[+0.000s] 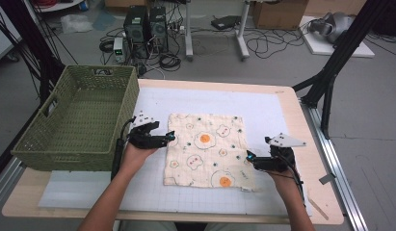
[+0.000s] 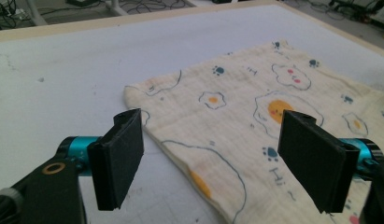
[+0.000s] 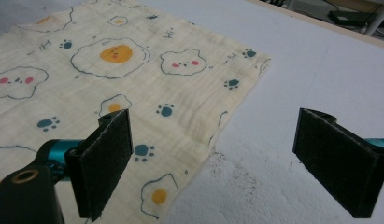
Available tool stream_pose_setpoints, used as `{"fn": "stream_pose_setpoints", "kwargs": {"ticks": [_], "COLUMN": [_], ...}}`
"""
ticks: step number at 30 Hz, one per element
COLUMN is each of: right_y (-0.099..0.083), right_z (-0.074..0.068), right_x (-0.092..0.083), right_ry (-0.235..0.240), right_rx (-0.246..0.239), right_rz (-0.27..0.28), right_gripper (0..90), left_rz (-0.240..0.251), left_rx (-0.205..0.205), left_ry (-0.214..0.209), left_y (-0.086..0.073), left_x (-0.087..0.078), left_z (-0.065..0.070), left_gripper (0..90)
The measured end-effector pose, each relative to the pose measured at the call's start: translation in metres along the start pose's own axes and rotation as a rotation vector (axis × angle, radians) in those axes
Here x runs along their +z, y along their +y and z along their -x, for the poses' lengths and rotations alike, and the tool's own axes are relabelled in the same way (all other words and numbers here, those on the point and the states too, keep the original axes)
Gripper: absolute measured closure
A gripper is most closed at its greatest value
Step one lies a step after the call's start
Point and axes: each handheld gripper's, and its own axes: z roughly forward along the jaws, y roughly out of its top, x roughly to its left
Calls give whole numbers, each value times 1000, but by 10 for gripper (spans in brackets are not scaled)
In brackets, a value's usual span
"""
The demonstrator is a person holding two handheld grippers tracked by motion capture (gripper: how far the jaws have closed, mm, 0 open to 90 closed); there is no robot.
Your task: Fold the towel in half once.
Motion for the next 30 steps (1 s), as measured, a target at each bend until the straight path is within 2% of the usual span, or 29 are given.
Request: {"fn": "stream_pose_setpoints", "kwargs": {"ticks": [7,10,11,12,13,20,23,26,30], "right_y": [1,1,1,1,1,1,1,0,-1], "right_z": [1,2,3,3,4,4,4,5,5], "right_x": [0,0,0,0,0,0,0,1,2], "right_ry": [13,15,15,13,12,13,13,13,12], "right_rx": [6,11,10,9,14,22,23,23,23], "right_rz": [9,15,14,18,16,15,14,10,2], "right_gripper": [113,113,113,113,114,115,115,115,115], "left_rz": [-29,-32,-26,-54,-62,-82,-111,-126,-127], "left_rx": [-7,-17,-28,-33,-20,-26,-16,1,-14], "left_ry": [60,70,69,72,82,91,96,132,167], "left_y": [14,18,18,18,18,20,16,14,13], "left_x": [12,18,21,24,27,42,51,58,66], "left_z": [-9,-13,-14,-16,-17,-19,-17,-17,-19], "left_gripper": [271,272,275,280,277,291,308,322,349]}}
